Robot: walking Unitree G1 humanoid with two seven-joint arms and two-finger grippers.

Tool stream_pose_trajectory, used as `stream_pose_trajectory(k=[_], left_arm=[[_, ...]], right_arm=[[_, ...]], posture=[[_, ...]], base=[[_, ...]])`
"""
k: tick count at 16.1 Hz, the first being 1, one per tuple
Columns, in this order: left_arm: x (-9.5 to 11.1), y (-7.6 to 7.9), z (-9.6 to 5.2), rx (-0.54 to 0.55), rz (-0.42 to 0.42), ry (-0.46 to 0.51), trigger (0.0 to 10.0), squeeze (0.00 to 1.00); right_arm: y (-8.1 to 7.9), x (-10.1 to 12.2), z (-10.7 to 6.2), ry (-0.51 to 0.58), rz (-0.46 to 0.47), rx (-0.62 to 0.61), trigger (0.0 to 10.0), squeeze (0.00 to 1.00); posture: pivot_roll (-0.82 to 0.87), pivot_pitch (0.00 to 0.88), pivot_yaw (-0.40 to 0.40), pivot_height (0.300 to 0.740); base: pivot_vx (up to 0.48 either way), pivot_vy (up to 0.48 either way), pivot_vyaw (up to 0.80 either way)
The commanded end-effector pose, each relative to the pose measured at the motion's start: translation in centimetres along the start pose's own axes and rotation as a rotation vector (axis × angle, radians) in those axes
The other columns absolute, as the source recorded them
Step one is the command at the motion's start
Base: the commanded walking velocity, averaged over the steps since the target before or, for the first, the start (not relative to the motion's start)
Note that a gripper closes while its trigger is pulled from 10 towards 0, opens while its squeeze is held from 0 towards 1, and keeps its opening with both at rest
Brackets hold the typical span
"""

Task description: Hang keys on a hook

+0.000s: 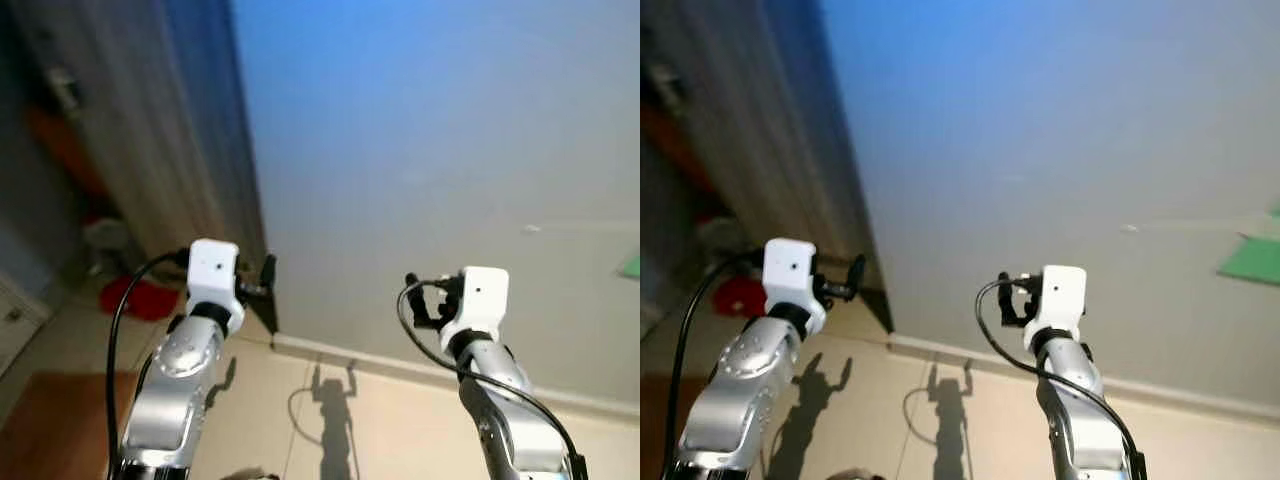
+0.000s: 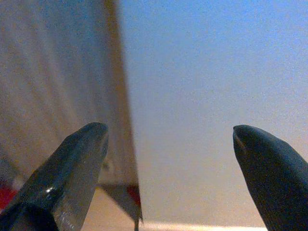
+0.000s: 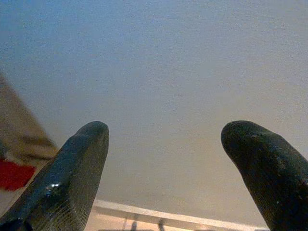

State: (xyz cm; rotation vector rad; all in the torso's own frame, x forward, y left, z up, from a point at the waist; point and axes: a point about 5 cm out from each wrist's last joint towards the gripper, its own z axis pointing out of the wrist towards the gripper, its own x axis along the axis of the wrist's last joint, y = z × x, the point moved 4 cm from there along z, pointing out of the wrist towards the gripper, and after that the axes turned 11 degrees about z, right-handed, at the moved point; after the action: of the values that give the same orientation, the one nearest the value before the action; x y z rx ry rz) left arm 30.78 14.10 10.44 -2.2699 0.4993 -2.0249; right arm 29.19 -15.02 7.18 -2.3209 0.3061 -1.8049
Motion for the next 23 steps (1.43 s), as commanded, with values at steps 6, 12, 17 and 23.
stream_pose_trajectory(k=[6, 12, 17, 23], left_arm=[[0.3, -0.7, 0.2, 0.088, 0.012, 0.049, 10.0, 0.0], [0.2, -0.7, 0.4, 0.075, 0.026, 0.054, 10.0, 0.0], [-0.5, -0.5, -0.1, 0.014, -0.021, 0.032, 10.0, 0.0], [-0.5, -0.4, -0.1, 0.051, 0.062, 0.083, 10.0, 0.0]], right_arm=[[0.9, 1.2, -0.3, 0.084, -0.026, -0.059, 10.0, 0.0], [1.4, 0.9, -0.4, 0.067, -0.034, -0.079, 10.0, 0.0], [2.3, 0.7, -0.7, 0.048, -0.06, -0.118, 10.0, 0.0], [3.2, 0.7, -0.9, 0.033, -0.094, -0.168, 10.0, 0.0]], posture=[[0.0, 0.0, 0.017, 0.74], [-0.01, 0.0, 0.016, 0.74], [-0.01, 0.0, 0.013, 0.74], [-0.02, 0.0, 0.015, 0.74]], base=[[0.0, 0.0, -0.79], [0.0, 0.0, -0.8], [0.0, 0.0, -0.8], [0.0, 0.0, -0.8]])
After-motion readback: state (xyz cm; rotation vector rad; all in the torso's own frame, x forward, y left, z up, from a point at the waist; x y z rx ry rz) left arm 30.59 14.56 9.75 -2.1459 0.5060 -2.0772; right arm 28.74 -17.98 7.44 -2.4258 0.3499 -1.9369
